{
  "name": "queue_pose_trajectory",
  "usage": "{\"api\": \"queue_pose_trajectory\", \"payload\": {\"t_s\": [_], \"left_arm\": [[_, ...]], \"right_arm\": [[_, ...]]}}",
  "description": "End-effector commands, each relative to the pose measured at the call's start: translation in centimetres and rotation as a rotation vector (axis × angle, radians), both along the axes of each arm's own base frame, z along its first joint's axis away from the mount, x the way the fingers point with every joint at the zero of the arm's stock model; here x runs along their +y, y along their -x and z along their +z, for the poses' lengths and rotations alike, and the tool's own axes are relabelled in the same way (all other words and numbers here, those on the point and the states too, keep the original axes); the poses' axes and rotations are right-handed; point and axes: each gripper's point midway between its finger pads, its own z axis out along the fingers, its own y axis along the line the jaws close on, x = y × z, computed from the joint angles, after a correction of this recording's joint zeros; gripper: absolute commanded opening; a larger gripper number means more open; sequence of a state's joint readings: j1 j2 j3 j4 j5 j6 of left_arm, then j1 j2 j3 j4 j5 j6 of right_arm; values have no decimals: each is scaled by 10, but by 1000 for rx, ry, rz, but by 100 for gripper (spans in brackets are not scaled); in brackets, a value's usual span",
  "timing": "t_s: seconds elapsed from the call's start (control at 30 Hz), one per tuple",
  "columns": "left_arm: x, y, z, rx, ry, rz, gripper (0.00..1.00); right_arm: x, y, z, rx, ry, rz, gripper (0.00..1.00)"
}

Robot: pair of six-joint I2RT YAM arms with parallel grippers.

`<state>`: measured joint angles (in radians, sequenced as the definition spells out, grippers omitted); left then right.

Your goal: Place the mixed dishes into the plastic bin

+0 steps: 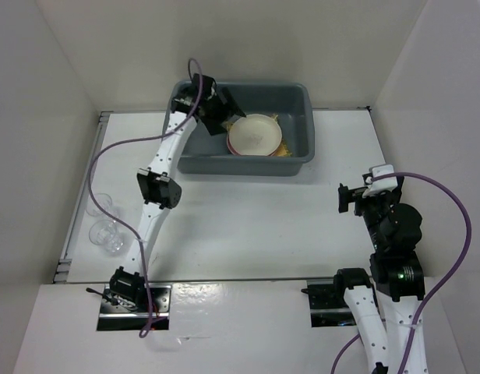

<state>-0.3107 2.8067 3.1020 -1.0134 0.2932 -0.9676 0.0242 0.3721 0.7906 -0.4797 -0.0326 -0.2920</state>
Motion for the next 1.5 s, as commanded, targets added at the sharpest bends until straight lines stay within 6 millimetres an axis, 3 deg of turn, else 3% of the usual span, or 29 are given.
{"api": "queue_pose_trajectory", "payload": {"t_s": [0.0, 0.03, 0.07, 0.1, 0.13, 0.2, 0.23, 0.27, 0.3, 0.33, 0.37, 0.4, 0.47, 0.5, 0.53, 0.57, 0.6, 0.67, 0.8, 0.9, 1.23, 1.47], "left_arm": [[40, 24, 170, -325, -12, 25, 100], [54, 36, 174, -326, -91, 29, 100], [70, 53, 207, -385, -137, 59, 100], [97, 55, 216, -413, -246, 149, 100], [113, 77, 233, -425, -316, 178, 100], [146, 87, 240, -445, -483, 225, 100], [164, 103, 256, -455, -529, 247, 100], [186, 101, 213, -307, -610, 251, 100], [204, 106, 199, -243, -643, 267, 100], [220, 115, 200, -221, -651, 305, 100], [235, 120, 183, -159, -672, 315, 100], [262, 130, 154, -65, -706, 342, 100], [285, 143, 123, 6, -715, 369, 100], [310, 139, 116, -16, -693, 437, 100], [316, 168, 81, 58, -659, 416, 100], [326, 177, 69, 68, -636, 427, 100], [347, 182, 77, 10, -618, 484, 100], [360, 202, 42, 80, -623, 488, 100], [384, 215, 16, 172, -706, 473, 100], [395, 221, 13, 202, -751, 490, 100], [400, 239, -38, 308, -765, 468, 100], [397, 237, -61, 335, -748, 447, 100]], "right_arm": [[-3, -6, 10, -41, -11, -22, 99], [-4, -6, 10, -41, -11, -33, 99], [-5, -6, 10, -41, -11, -33, 99], [-6, -6, 10, -41, -10, -42, 99], [-6, -7, 8, -41, -19, -42, 99], [-6, -7, 8, -41, -20, -42, 99], [-6, -7, 8, -41, -20, -42, 99], [-6, -7, 8, -41, -20, -42, 99], [-6, -7, 8, -41, -20, -42, 99], [-6, -7, 8, -41, -20, -42, 99], [-6, -6, 10, -50, -20, -42, 99], [-6, -6, 10, -50, -20, -42, 99], [-6, -4, 12, -59, -21, -42, 99], [-6, -4, 12, -59, -21, -42, 99], [-6, -4, 12, -59, -21, -42, 99], [-6, -4, 12, -59, -21, -42, 99], [-6, -4, 12, -59, -21, -42, 99], [-4, -4, 12, -59, -21, -33, 99], [-2, -8, 5, -28, -20, -22, 99], [-2, -10, 3, -19, -19, -23, 99], [-2, -11, 1, -10, -19, -23, 99], [0, -13, -3, 9, -19, -14, 99]]}}
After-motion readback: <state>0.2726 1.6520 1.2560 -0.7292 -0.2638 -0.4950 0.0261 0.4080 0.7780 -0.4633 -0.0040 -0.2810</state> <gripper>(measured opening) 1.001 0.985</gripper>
